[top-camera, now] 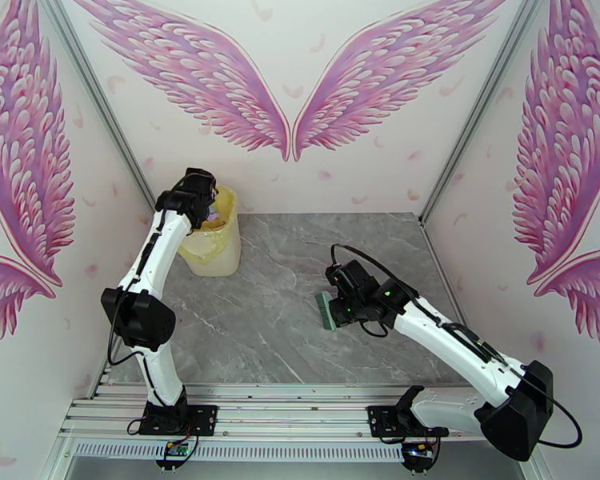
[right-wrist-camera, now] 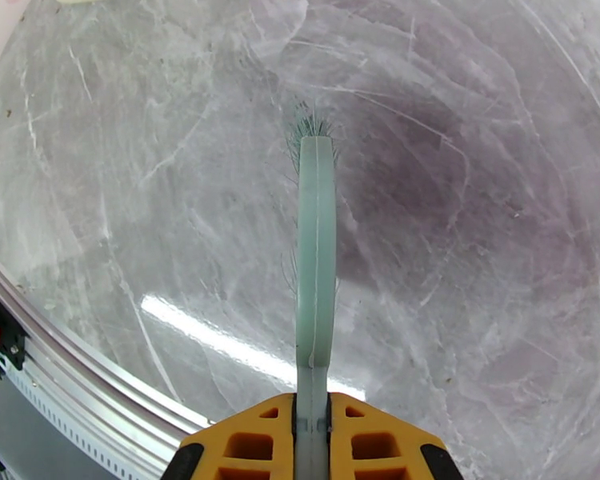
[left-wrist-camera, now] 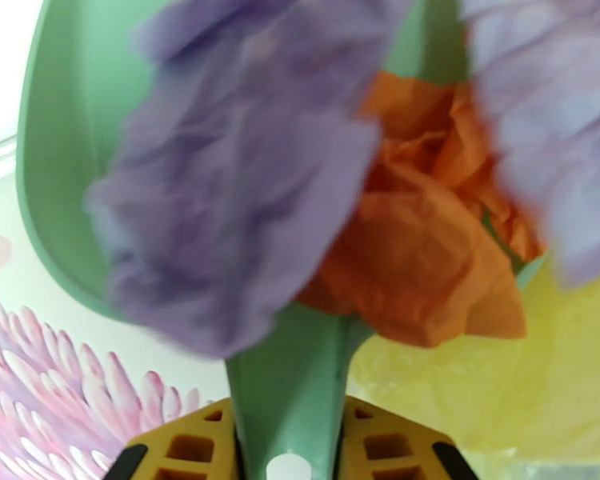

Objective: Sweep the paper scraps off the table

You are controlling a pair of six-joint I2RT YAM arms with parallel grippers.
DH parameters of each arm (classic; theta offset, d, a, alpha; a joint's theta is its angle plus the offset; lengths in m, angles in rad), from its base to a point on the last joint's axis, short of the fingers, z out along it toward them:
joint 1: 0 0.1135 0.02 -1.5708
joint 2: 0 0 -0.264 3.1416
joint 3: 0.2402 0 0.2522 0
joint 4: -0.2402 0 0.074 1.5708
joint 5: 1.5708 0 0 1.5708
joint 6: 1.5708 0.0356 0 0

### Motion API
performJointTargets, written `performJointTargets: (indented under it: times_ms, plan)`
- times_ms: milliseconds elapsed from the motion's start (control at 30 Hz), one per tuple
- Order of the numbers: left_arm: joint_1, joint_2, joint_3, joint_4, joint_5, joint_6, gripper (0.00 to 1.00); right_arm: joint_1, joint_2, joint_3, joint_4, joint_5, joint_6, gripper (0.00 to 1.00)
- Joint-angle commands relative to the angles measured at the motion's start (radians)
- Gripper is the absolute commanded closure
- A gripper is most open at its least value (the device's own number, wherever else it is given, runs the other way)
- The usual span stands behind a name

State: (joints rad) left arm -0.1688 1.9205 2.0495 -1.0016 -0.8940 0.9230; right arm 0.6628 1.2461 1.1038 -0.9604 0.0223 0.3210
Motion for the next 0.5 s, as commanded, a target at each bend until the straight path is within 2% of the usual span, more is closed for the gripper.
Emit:
performJointTargets:
  times_ms: [0, 233, 467]
  plan:
    - [0.006, -0.012, -0.065, 0.148, -0.106, 0.145, 1.00, -0.007, -0.031, -0.021, 0.040, -0.016, -0.004, 1.00]
    - [-0.023, -0.016, -0.070, 0.215, -0.151, 0.196, 1.00, -0.006, -0.027, -0.041, 0.052, -0.013, -0.007, 1.00]
    - [-0.066, -0.068, -0.003, 0.224, -0.096, 0.138, 1.00, -0.006, -0.020, -0.026, 0.060, -0.010, 0.006, 1.00]
